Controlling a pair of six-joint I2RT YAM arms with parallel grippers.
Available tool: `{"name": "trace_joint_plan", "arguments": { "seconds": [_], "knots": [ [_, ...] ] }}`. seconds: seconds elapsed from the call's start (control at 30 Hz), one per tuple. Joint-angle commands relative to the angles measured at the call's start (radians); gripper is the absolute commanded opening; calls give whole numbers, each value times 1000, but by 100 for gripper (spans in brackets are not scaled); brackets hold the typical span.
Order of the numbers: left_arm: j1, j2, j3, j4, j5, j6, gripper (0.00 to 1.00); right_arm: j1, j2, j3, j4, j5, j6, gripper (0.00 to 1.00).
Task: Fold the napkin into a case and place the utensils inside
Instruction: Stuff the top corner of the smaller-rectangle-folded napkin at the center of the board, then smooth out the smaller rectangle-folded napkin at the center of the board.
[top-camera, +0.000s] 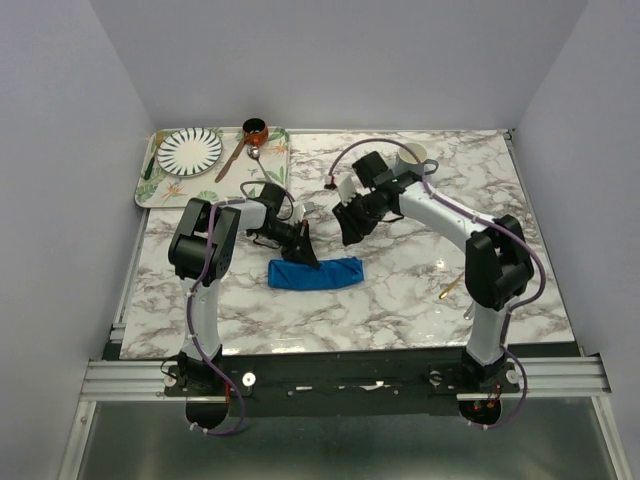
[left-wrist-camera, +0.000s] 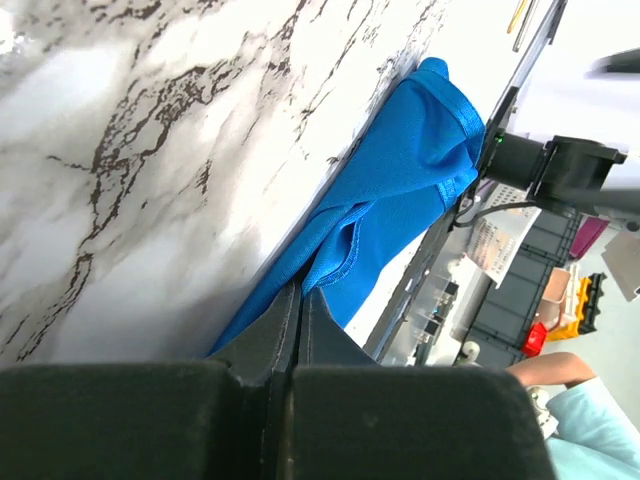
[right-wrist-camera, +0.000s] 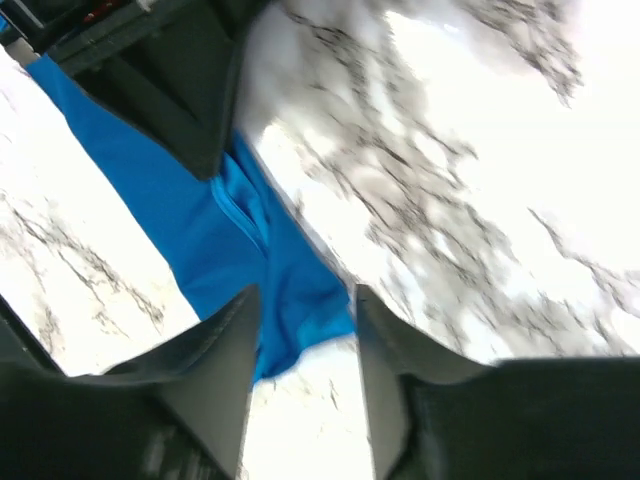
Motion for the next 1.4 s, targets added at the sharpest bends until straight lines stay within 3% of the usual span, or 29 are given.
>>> {"name": "trace_joint_plan", "arguments": {
  "seconds": [0.0,0.1,0.3,0.67,1.03,1.2,1.33,1.37],
  "knots": [
    [2,47,-40,50,-90,-20,0,-38,-97,-27,-96,-1,55,42],
    [3,45,-53,71,-93,-38,0,-37,-117,-86,-136,-35,89,37],
    [2,41,-76,91,-100,-49,0,-44,-130,-204,-135,-27,190,41],
    [0,26,-111,116,-113,-46,0,-120,-59,-193,-92,-69,327,41],
    [2,10,-137,131,-126,-41,0,-147,13,-162,-61,-234,382,36],
    [2,6,-158,155,-127,-56,0,-163,1,-176,-49,-280,384,26],
    [0,6,-157,159,-130,-60,0,-163,-1,-175,-55,-323,371,1],
    [0,6,-160,159,-132,-61,0,-163,1,-175,-61,-332,365,1]
  ]
}}
